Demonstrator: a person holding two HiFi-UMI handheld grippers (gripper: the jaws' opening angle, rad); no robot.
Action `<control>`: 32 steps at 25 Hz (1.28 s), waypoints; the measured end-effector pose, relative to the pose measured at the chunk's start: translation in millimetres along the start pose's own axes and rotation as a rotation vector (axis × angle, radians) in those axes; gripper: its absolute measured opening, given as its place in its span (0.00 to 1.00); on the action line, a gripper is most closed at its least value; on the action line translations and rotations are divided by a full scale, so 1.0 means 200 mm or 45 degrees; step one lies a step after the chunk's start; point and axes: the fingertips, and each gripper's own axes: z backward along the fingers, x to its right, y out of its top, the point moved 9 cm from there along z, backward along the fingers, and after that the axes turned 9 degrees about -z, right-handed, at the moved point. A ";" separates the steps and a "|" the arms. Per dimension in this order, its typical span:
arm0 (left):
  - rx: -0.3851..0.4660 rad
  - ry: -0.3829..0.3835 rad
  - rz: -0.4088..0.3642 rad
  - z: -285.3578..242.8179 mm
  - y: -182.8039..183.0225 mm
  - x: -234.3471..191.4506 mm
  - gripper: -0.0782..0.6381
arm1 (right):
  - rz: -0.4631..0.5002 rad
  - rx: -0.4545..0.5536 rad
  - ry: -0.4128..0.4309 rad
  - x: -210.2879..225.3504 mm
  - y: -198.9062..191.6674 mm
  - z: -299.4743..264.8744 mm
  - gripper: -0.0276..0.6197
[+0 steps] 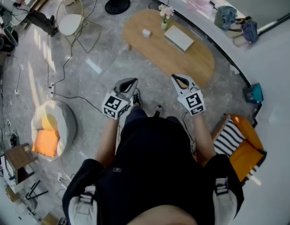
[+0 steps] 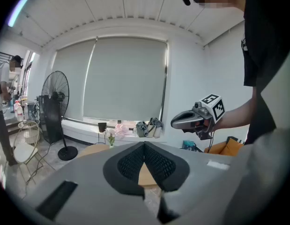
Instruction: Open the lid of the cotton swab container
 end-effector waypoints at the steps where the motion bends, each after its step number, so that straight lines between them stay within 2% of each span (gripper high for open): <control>1: 0.001 0.006 -0.004 0.01 0.01 0.00 0.11 | 0.003 -0.005 -0.003 0.00 0.00 0.01 0.04; 7: -0.001 0.035 0.007 0.07 -0.01 -0.03 0.11 | -0.020 -0.044 0.002 -0.02 -0.02 0.01 0.04; 12: 0.000 0.047 0.008 0.08 -0.01 -0.09 0.11 | 0.029 -0.024 0.022 -0.02 0.01 -0.05 0.04; 15: 0.007 0.046 0.004 0.07 0.00 -0.14 0.11 | 0.008 -0.077 0.022 -0.03 0.01 -0.09 0.04; 20: 0.003 0.029 0.004 0.06 0.00 -0.23 0.11 | 0.022 -0.101 0.023 -0.03 0.02 -0.16 0.04; 26: -0.005 0.008 0.024 0.02 -0.02 -0.36 0.11 | -0.022 -0.140 -0.020 -0.02 0.05 -0.26 0.04; 32: 0.010 -0.028 0.023 -0.04 -0.02 -0.52 0.11 | 0.028 -0.139 -0.019 0.00 0.09 -0.40 0.04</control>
